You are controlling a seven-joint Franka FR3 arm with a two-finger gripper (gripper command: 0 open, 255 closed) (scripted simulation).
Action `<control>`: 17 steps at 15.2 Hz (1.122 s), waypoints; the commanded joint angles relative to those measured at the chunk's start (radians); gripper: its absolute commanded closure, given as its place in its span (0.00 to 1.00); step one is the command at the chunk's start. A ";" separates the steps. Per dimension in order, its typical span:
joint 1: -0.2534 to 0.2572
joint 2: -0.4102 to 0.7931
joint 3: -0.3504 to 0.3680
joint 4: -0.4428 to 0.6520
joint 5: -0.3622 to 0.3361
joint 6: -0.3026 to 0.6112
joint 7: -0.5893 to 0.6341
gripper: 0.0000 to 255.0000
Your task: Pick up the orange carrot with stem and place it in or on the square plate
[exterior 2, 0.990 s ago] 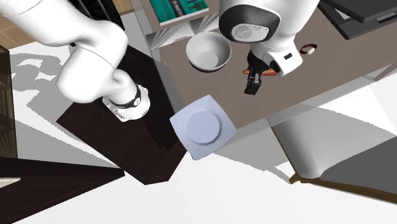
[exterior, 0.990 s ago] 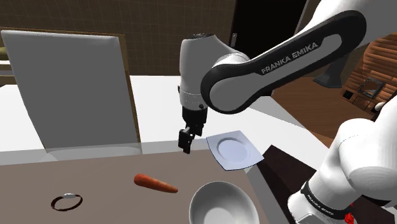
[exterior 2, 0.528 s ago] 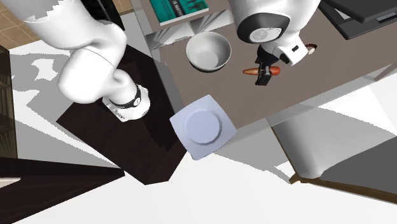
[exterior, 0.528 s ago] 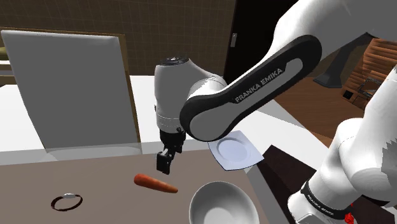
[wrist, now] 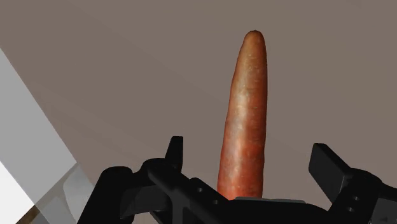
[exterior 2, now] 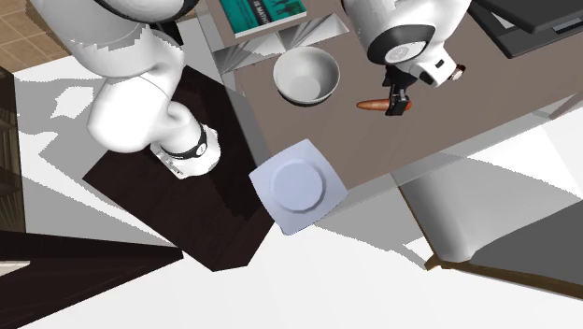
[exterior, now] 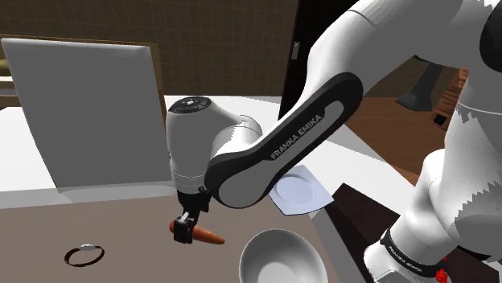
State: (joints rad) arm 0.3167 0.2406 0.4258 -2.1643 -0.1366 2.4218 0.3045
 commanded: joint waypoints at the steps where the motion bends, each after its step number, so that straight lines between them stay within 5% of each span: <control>1: 0.005 0.020 -0.005 -0.004 -0.014 0.023 0.011 0.00; 12: 0.015 0.059 -0.017 -0.007 -0.041 0.061 0.029 0.00; 13: 0.015 0.059 -0.017 -0.007 -0.041 0.061 0.029 1.00; 17: 0.015 0.059 -0.017 -0.007 -0.041 0.061 0.029 1.00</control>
State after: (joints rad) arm 0.3318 0.2998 0.4089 -2.1716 -0.1780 2.4832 0.3337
